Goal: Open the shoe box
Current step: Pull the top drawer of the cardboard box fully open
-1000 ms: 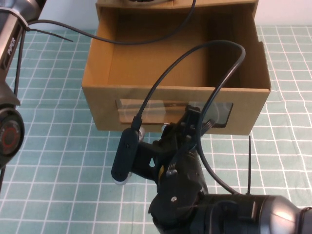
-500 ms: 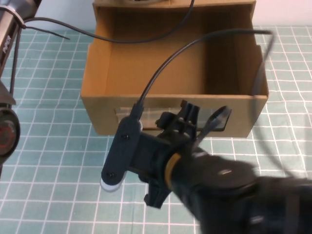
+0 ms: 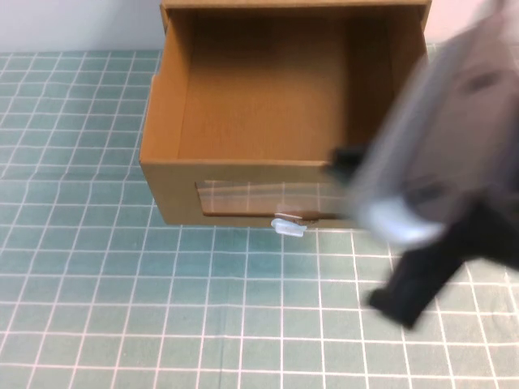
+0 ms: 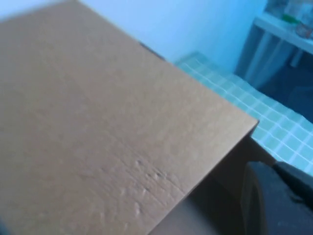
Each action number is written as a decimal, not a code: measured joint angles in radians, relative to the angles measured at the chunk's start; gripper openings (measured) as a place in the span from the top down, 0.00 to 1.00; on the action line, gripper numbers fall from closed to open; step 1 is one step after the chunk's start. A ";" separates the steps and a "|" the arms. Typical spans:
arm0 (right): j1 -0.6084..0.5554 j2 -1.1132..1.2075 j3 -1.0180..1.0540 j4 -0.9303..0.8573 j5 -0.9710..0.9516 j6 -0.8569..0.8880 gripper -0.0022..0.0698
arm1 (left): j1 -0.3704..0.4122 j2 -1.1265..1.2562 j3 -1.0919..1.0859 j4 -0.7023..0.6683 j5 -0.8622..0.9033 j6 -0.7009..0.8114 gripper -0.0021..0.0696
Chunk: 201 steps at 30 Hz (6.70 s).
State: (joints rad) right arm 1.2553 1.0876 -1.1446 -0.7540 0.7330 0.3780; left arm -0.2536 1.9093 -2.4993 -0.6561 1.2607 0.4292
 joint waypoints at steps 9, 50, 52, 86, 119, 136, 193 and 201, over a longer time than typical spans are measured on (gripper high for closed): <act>0.000 -0.293 0.000 0.071 0.137 0.000 0.98 | 0.028 -0.253 0.008 0.157 0.011 -0.062 0.98; 0.000 -0.491 -0.002 0.091 0.521 0.000 0.99 | 0.028 -1.157 1.529 0.300 -0.308 -0.041 0.98; 0.000 -0.491 -0.002 0.095 0.521 0.000 0.99 | 0.028 -1.146 1.529 0.334 -0.325 -0.041 0.98; 0.000 -0.491 -0.002 0.108 0.521 0.000 0.99 | 0.105 -1.916 2.486 0.526 -1.070 -0.167 0.98; 0.000 -0.491 -0.002 0.109 0.521 0.000 0.99 | 0.105 -1.920 2.526 0.555 -0.868 -0.304 0.98; -0.173 -0.493 -0.002 0.186 0.521 0.000 0.99 | 0.105 -1.920 2.526 0.555 -0.868 -0.304 0.98; -1.234 -1.095 1.168 0.687 -0.325 -0.216 0.99 | 0.105 -1.922 2.526 0.553 -0.865 -0.304 0.98; -1.234 -1.095 1.168 0.687 -0.325 -0.216 0.99 | 0.105 -1.922 2.526 0.553 -0.865 -0.304 0.98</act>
State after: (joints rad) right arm 0.0217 -0.0072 0.0237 -0.0665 0.4078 0.1618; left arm -0.1490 -0.0129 0.0262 -0.1030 0.3952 0.1254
